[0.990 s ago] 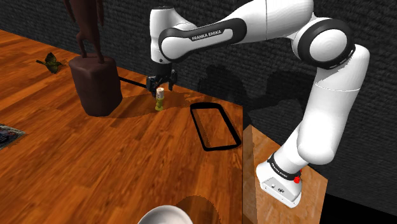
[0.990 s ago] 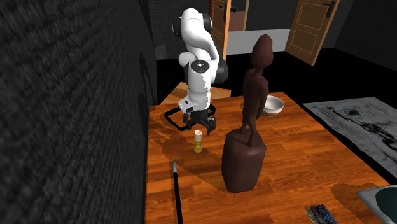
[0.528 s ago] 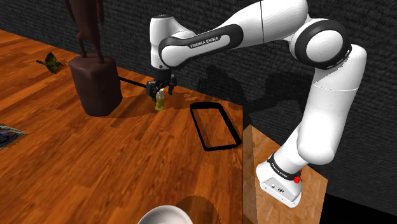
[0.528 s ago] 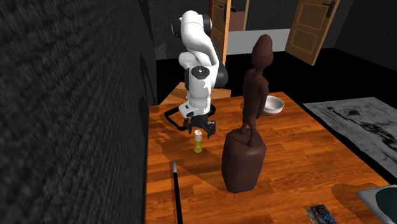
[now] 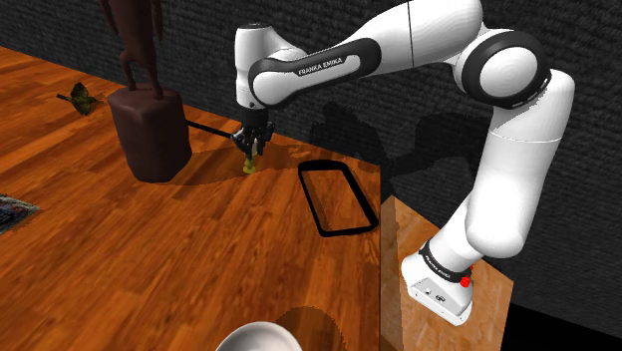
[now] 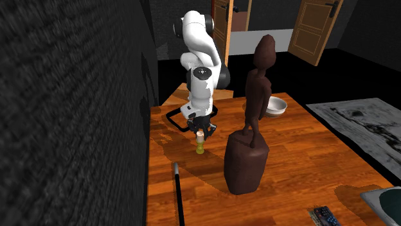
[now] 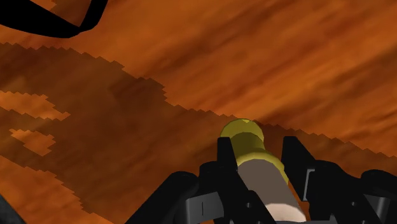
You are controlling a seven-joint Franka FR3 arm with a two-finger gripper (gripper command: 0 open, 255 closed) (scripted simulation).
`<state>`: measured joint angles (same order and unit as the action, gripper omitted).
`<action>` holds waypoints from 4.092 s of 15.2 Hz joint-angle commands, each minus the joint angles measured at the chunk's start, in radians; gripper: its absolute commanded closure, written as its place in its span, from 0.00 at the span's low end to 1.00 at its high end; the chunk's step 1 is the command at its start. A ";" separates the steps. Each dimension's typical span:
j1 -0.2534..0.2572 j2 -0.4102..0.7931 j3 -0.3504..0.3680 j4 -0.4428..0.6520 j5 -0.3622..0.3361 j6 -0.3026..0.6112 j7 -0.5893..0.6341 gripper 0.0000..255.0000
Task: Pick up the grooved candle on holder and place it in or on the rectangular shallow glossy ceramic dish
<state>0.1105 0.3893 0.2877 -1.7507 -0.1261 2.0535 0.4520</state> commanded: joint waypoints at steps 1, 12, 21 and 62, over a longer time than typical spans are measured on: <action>0.000 0.000 0.000 0.000 0.000 0.000 0.000 1.00; -0.003 -0.032 0.005 0.037 0.012 -0.068 -0.008 1.00; -0.004 -0.067 0.010 0.111 0.025 -0.175 -0.017 1.00; -0.061 -0.994 -0.101 -0.832 0.221 -0.135 -0.280 1.00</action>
<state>0.0492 -0.6080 0.1854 -2.5712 0.0945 1.9023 0.1726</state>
